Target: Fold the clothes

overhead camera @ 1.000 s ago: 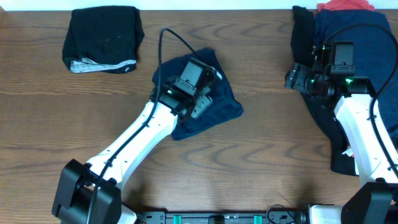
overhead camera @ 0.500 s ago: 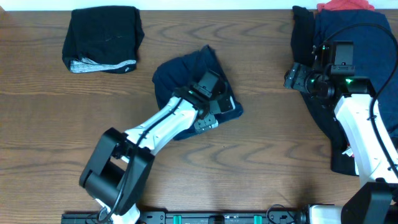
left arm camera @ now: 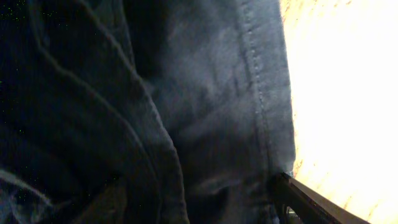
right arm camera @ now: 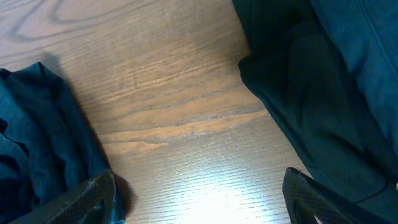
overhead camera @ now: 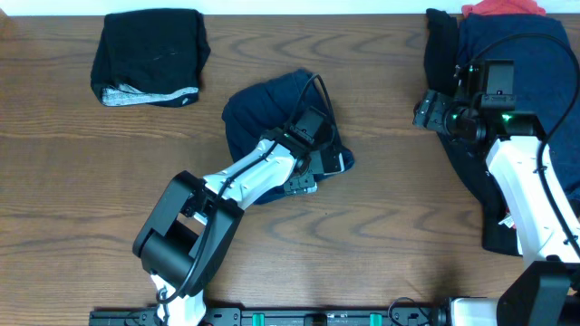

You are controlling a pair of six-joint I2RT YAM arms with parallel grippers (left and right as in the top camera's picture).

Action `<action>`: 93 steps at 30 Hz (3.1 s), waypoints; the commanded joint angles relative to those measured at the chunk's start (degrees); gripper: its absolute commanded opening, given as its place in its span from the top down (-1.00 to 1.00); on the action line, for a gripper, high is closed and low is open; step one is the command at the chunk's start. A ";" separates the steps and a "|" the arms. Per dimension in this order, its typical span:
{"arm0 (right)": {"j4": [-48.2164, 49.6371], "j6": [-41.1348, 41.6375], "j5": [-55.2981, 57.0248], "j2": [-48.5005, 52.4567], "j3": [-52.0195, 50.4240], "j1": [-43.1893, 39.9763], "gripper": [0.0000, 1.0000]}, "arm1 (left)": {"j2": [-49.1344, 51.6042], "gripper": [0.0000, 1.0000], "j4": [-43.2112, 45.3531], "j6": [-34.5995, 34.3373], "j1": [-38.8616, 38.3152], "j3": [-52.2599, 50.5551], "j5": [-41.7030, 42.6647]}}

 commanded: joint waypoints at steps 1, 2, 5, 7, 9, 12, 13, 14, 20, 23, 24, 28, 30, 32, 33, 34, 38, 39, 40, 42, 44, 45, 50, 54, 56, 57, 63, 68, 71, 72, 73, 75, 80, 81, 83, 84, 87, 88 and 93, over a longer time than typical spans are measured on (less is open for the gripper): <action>0.22 -0.87 0.11 1.29 -0.66 -0.37 -0.68 | 6.12 -0.38 2.03 1.81 0.09 -0.85 -0.20; 0.24 -0.87 0.11 1.64 -0.66 -0.37 -0.68 | 6.60 -0.18 2.73 1.81 0.09 -0.85 -0.22; 0.13 -0.87 0.11 2.36 -0.66 -0.37 -0.66 | 7.45 0.55 4.46 1.84 0.09 -0.85 -0.22; 0.11 -0.85 0.04 2.71 -0.66 -0.37 -0.64 | 7.65 0.87 5.53 1.84 0.20 -0.85 -0.37; 0.17 -0.85 -0.13 2.99 -0.66 -0.37 -0.64 | 7.67 0.88 6.14 1.81 0.24 -0.85 -0.76; 0.17 -0.87 -0.11 2.99 -0.66 -0.37 -0.64 | 7.67 0.88 6.29 1.77 0.24 -0.85 -1.07; 0.22 -0.87 -0.11 2.99 -0.66 -0.37 -0.64 | 7.67 0.88 6.29 1.73 0.24 -0.85 -1.07; 0.22 -0.87 -0.09 2.99 -0.66 -0.37 -0.64 | 7.67 0.88 6.29 1.73 0.24 -0.85 -1.11; 0.24 -0.87 -0.09 2.99 -0.66 -0.37 -0.64 | 5.88 0.88 8.28 -4.00 0.31 -0.59 -16.74; 0.26 -0.87 -0.11 2.99 -0.66 -0.37 -0.64 | 2.69 0.88 8.31 -5.01 0.68 0.31 -21.40; 0.26 -0.87 -0.11 2.99 -0.66 -0.37 -0.64 | 1.44 0.88 8.28 -5.18 0.92 0.50 -21.31; 0.26 -0.85 -0.11 2.99 -0.66 -0.35 -0.64 | -4.76 0.88 9.86 -5.77 2.32 0.66 -21.33; 0.26 -0.87 -0.11 2.99 -0.66 -0.35 -0.64 | -7.56 0.88 10.82 -5.75 3.08 0.66 -21.33; 0.26 -0.87 -0.11 2.99 -0.66 -0.35 -0.64 | -10.82 0.88 12.00 -5.70 4.04 0.66 -21.33; 0.24 -0.87 -0.11 2.99 -0.66 -0.35 -0.63 | -12.31 0.88 12.57 -5.42 4.52 0.66 -21.33; 0.24 -0.87 -0.11 2.99 -0.66 -0.35 -0.64 | -13.97 0.88 13.22 -4.76 5.14 0.66 -21.33; 0.44 -0.85 -0.13 2.99 -0.66 -0.33 -0.64 | -19.15 0.88 15.47 2.78 8.04 0.66 -21.27; 0.50 -0.85 -0.11 2.99 -0.66 -0.31 -0.64 | -19.89 0.88 15.87 5.14 8.72 0.66 -21.29; 0.63 -0.85 -0.11 2.99 -0.66 -0.26 -0.64 | -20.55 0.88 16.44 8.04 9.51 0.66 -21.29; 0.72 -0.85 -0.13 2.99 -0.66 -0.24 -0.64 | -21.14 0.88 17.79 12.79 10.93 0.66 -21.31; 0.72 -0.85 -0.17 2.99 -0.66 -0.24 -0.64 | -21.27 0.88 20.06 16.39 12.55 0.66 -21.31; 0.72 -0.83 -0.33 2.99 -0.66 -0.26 -0.64 | -21.27 0.88 21.44 17.49 13.33 0.66 -21.31; 0.96 -0.85 -0.33 2.99 -0.66 -0.24 -0.64 | -21.27 0.88 27.45 21.94 16.39 0.66 -21.31; 1.09 -0.85 -0.33 2.99 -0.66 -0.24 -0.64 | -21.27 0.88 32.39 26.73 18.12 0.70 -21.33; 1.16 -0.85 -0.33 2.99 -0.66 -0.24 -0.64 | -21.27 0.88 34.71 30.21 18.99 0.70 -21.33; 1.16 -0.85 -0.33 2.99 -0.66 -0.24 -0.64 | -21.27 0.88 36.06 32.22 19.54 0.70 -21.33; 1.29 -0.83 -0.33 2.99 -0.66 -0.24 -0.64 | -21.27 0.88 45.44 39.10 23.41 0.70 -21.29; 1.79 -0.35 -0.79 2.99 -0.66 -0.02 -0.62 | -21.27 0.88 51.98 41.64 26.21 0.72 -20.20; 2.03 -0.37 -0.76 2.99 -0.66 0.52 -0.62 | -21.27 0.88 54.42 41.64 28.17 1.18 -18.21; 2.14 -0.37 -0.76 2.99 -0.66 0.76 -0.61 | -21.27 0.87 54.84 41.64 29.22 1.44 -16.65; 2.19 -0.37 -0.76 2.99 -0.66 0.92 -0.61 | -21.27 0.88 54.93 41.64 29.97 1.62 -15.45; 2.21 -0.37 -0.74 2.99 -0.66 1.22 -0.61 | -21.27 0.88 54.93 41.64 32.22 1.86 -11.58; 2.21 -0.39 -0.72 2.99 -0.66 1.29 -0.60 | -21.24 0.88 54.73 41.59 36.87 1.88 -8.37; 2.25 -0.39 -0.72 2.99 -0.66 1.29 -0.59 | -21.24 0.88 54.71 41.46 37.55 1.88 -8.37; 2.45 -0.39 -0.72 2.99 -0.66 1.31 -0.60 | -21.24 0.88 54.34 41.40 38.64 1.88 -8.35; 2.58 -0.39 -0.72 2.99 -0.66 1.29 -0.59 | -21.27 0.88 53.62 41.40 38.82 1.88 -8.33; 2.86 -0.42 -0.68 2.99 -0.66 1.29 -0.59 | -21.33 0.88 48.85 41.42 38.88 1.88 -8.33; 2.82 -0.42 -0.46 2.99 -0.66 1.29 -0.59 | -21.31 0.88 46.86 41.40 38.95 1.88 -8.28; 2.12 -0.46 1.29 2.99 -0.66 1.29 -0.59 | -21.16 0.88 39.85 41.38 41.27 1.88 -5.73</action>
